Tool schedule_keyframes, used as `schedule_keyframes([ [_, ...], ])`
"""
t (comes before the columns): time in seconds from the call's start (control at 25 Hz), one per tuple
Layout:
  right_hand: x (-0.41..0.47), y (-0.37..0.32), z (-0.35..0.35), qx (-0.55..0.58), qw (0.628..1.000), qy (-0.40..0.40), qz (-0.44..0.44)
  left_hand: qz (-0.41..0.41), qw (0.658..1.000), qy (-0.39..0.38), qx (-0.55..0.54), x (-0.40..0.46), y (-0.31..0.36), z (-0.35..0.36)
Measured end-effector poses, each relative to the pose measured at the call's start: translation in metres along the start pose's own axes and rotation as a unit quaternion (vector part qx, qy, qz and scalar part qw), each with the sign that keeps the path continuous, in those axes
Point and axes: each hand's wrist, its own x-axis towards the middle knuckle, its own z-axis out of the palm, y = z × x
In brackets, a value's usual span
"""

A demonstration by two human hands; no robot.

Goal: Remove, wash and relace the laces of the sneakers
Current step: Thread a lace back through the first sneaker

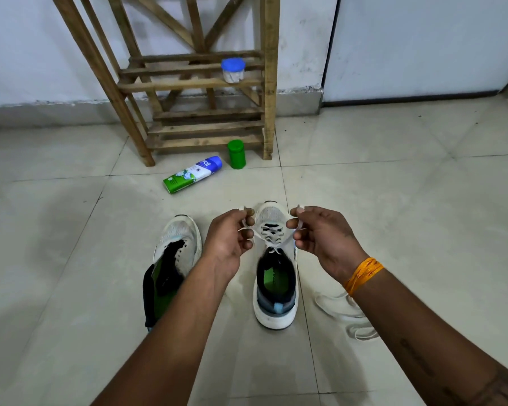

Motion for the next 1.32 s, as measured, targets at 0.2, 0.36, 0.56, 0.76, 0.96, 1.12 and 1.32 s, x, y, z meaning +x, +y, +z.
schedule_keyframes([
  [0.2, -0.009, -0.039, 0.007, -0.055, 0.996, 0.000, -0.072, 0.136, 0.973, -0.018, 0.183, -0.013, 0.043, 0.021],
  [0.36, -0.014, -0.064, 0.015, -0.141, 0.981, 0.025, -0.134, 0.158, 0.956, -0.032, 0.244, -0.028, 0.074, 0.030],
  [0.56, -0.026, -0.095, 0.026, -0.117, 0.982, -0.022, -0.147, 0.217, 0.949, -0.048, 0.221, -0.047, 0.093, 0.039],
  [0.76, -0.039, -0.110, 0.031, -0.092, 0.976, -0.039, -0.193, 0.248, 0.947, -0.045, 0.201, -0.058, 0.097, 0.046],
  [0.96, -0.045, -0.116, 0.035, -0.136, 0.959, -0.026, -0.245, 0.300, 0.931, -0.017, 0.208, -0.069, 0.104, 0.050],
  [1.12, -0.047, -0.117, 0.042, -0.145, 0.950, 0.008, -0.276, 0.328, 0.925, -0.002, 0.191, -0.075, 0.112, 0.052],
  [1.32, -0.049, -0.120, 0.048, -0.154, 0.943, 0.016, -0.294, 0.361, 0.907, -0.010, 0.218, -0.081, 0.119, 0.053],
])
